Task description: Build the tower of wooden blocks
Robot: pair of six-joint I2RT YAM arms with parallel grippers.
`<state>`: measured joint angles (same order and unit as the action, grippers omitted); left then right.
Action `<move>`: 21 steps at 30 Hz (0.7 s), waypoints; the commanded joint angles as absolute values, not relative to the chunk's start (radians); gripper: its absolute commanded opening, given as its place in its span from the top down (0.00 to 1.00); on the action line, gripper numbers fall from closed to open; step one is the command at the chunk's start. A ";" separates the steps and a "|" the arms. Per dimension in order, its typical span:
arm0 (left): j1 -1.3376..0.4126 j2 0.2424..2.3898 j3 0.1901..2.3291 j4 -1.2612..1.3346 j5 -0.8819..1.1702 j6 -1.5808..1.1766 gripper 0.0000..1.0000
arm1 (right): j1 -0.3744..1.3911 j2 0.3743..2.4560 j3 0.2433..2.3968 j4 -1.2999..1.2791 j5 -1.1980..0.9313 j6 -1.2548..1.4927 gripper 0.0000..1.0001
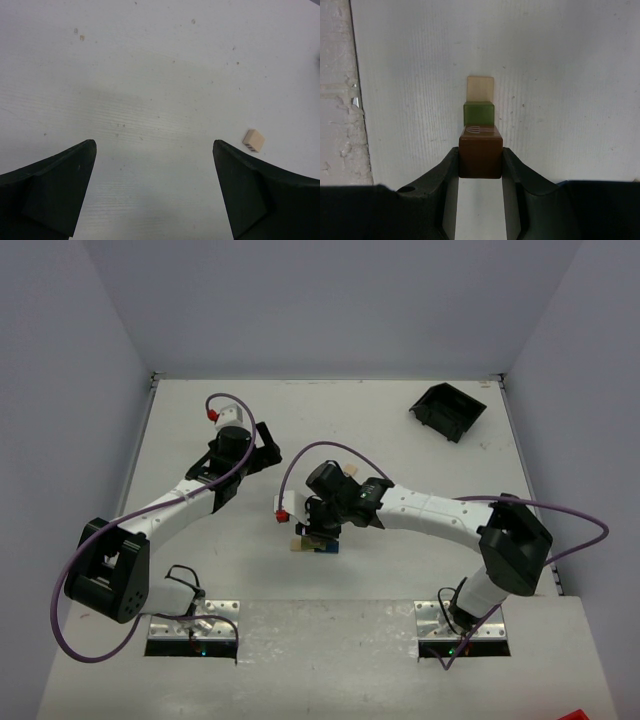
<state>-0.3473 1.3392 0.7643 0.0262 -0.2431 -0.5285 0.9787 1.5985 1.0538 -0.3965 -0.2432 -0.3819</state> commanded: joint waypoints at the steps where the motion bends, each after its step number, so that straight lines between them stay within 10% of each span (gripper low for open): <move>1: -0.341 1.331 0.765 0.073 -0.236 -0.525 0.00 | 0.980 1.596 1.063 -0.357 -0.249 -0.374 0.70; 21: -0.341 1.339 0.767 0.071 -0.234 -0.524 0.00 | 0.980 1.585 1.044 -0.342 -0.239 -0.359 0.59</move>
<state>-0.3473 1.3426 0.7643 0.0261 -0.2356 -0.5285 0.9787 1.6005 1.0425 -0.3802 -0.2378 -0.3651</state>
